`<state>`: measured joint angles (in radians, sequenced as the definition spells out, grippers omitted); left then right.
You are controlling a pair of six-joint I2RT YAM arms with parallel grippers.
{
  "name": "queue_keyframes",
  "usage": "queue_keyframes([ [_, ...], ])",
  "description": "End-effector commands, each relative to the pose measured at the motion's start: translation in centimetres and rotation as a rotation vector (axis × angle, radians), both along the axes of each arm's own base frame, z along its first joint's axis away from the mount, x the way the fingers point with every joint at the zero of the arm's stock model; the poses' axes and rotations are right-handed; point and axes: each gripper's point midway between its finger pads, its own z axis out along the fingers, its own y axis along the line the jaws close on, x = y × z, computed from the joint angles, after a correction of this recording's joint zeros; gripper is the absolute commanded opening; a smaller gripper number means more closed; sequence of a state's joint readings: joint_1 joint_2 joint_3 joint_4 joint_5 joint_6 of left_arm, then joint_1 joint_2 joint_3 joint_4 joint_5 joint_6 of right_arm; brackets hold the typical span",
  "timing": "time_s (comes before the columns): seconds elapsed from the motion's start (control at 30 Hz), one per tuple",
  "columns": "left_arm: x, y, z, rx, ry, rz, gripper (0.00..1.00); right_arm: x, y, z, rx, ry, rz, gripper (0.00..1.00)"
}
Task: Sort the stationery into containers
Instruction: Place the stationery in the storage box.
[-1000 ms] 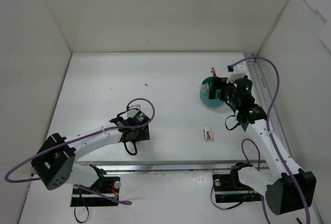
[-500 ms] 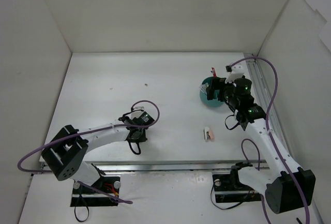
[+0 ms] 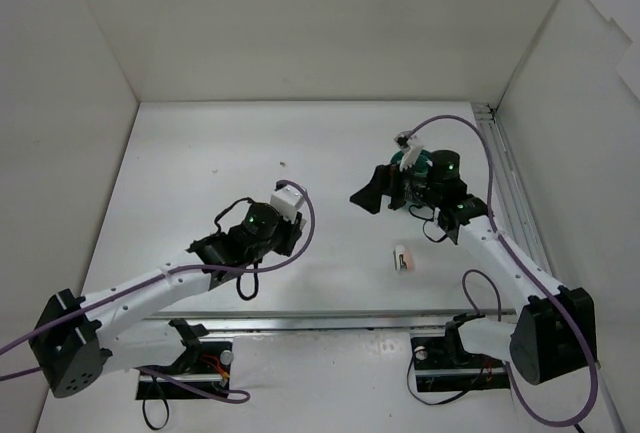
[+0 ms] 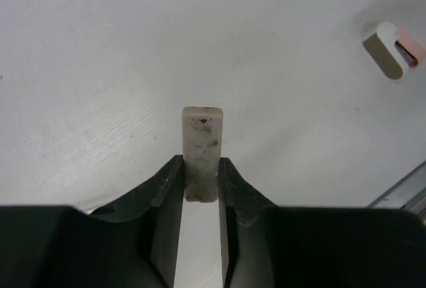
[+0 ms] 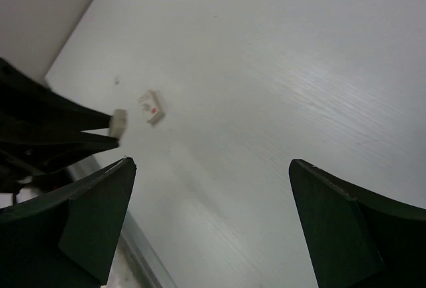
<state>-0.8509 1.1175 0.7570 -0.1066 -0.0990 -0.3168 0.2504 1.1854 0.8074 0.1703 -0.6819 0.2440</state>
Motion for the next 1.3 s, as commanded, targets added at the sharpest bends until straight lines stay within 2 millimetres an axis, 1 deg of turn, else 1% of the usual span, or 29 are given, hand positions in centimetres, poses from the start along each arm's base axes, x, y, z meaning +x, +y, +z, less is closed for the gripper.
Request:
queue_keyframes([
  [0.0,0.9,-3.7,3.7,-0.007,-0.182,-0.237,0.00,-3.1,5.3,3.2,0.170,-0.037,0.291,0.98],
  [0.03,1.0,-4.2,3.5,0.008,-0.187,-0.268,0.00,-3.5,6.4,3.5,0.187,-0.037,0.321,0.98],
  [0.07,1.2,-4.7,4.1,0.002,-0.199,-0.282,0.00,-3.4,6.7,2.9,0.187,-0.011,0.326,0.98],
  [0.13,1.5,-5.4,4.3,0.000,-0.211,-0.303,0.00,-3.6,7.6,2.4,0.187,0.010,0.332,0.98],
  [0.17,1.4,-5.6,4.4,-0.006,-0.212,-0.315,0.00,-3.5,8.1,1.7,0.185,0.033,0.330,0.98],
  [0.2,1.3,-5.9,4.6,-0.016,-0.215,-0.332,0.00,-3.4,8.4,1.5,0.189,0.044,0.330,0.98],
  [0.23,1.4,-6.0,4.6,-0.014,-0.219,-0.337,0.00,-3.7,9.1,1.2,0.193,0.065,0.346,0.97],
  [0.27,1.4,-6.2,4.7,-0.016,-0.223,-0.341,0.00,-3.4,9.3,0.2,0.184,0.097,0.337,0.96],
  [0.3,1.4,-6.2,4.9,-0.017,-0.226,-0.343,0.00,-3.1,9.4,-0.1,0.179,0.111,0.329,0.95],
  [0.37,1.3,-6.2,5.2,-0.024,-0.234,-0.346,0.00,-3.3,10.2,-1.2,0.169,0.149,0.337,0.92],
  [0.43,1.2,-6.2,5.6,-0.037,-0.247,-0.352,0.00,-3.1,10.6,-1.4,0.169,0.161,0.335,0.90],
  [0.47,1.1,-6.1,5.4,-0.036,-0.246,-0.352,0.00,-3.1,10.8,-1.9,0.166,0.174,0.335,0.88],
  [0.53,1.1,-6.1,5.5,-0.040,-0.256,-0.353,0.00,-3.2,11.6,-1.6,0.177,0.171,0.348,0.84],
  [0.63,1.1,-6.3,5.6,-0.045,-0.257,-0.358,0.00,-3.5,12.9,-1.7,0.192,0.178,0.369,0.74],
  [0.67,1.1,-6.3,5.5,-0.044,-0.256,-0.358,0.00,-3.3,13.0,-1.9,0.192,0.182,0.370,0.61],
  [0.73,1.3,-6.3,5.4,-0.039,-0.257,-0.353,0.00,-3.4,13.3,-1.7,0.194,0.182,0.379,0.41],
  [0.77,1.4,-6.3,5.4,-0.038,-0.257,-0.347,0.00,-3.5,13.4,-1.7,0.194,0.183,0.381,0.25],
  [0.87,2.0,-6.1,5.5,-0.027,-0.264,-0.320,0.00,-3.7,13.4,-1.2,0.199,0.173,0.382,0.03],
  [0.9,2.2,-6.0,5.4,-0.024,-0.264,-0.305,0.00,-3.5,13.2,-1.1,0.201,0.166,0.376,0.00],
  [0.97,2.6,-6.0,5.7,-0.024,-0.270,-0.284,0.00,-3.7,13.1,-0.4,0.203,0.150,0.375,0.00],
  [1.0,2.9,-5.9,5.9,-0.024,-0.274,-0.265,0.01,-3.4,12.8,-0.3,0.201,0.142,0.362,0.00],
  [1.03,3.0,-5.9,6.0,-0.026,-0.276,-0.258,0.16,-3.3,12.7,0.3,0.197,0.119,0.353,0.00],
  [1.07,3.2,-5.9,6.2,-0.031,-0.279,-0.248,0.26,-2.9,12.1,0.1,0.181,0.116,0.335,0.00],
  [1.1,3.2,-5.8,6.5,-0.040,-0.280,-0.236,0.45,-2.3,11.5,0.5,0.168,0.096,0.303,0.00],
  [1.13,3.3,-5.7,6.6,-0.046,-0.280,-0.220,0.54,-1.6,11.0,1.1,0.160,0.079,0.277,0.00],
  [1.17,4.2,-4.6,7.1,-0.047,-0.302,-0.135,0.60,-0.7,9.3,0.6,0.120,0.086,0.230,0.00],
  [1.2,4.8,-3.5,6.7,-0.057,-0.286,-0.072,0.75,0.6,7.9,1.1,0.083,0.050,0.151,0.00],
  [1.23,5.2,-2.6,6.8,-0.067,-0.285,-0.027,0.84,1.7,6.7,1.6,0.047,0.026,0.090,0.00],
  [1.27,5.5,-1.4,7.1,-0.082,-0.286,0.029,0.93,2.6,4.4,1.0,-0.022,0.023,0.020,0.00],
])
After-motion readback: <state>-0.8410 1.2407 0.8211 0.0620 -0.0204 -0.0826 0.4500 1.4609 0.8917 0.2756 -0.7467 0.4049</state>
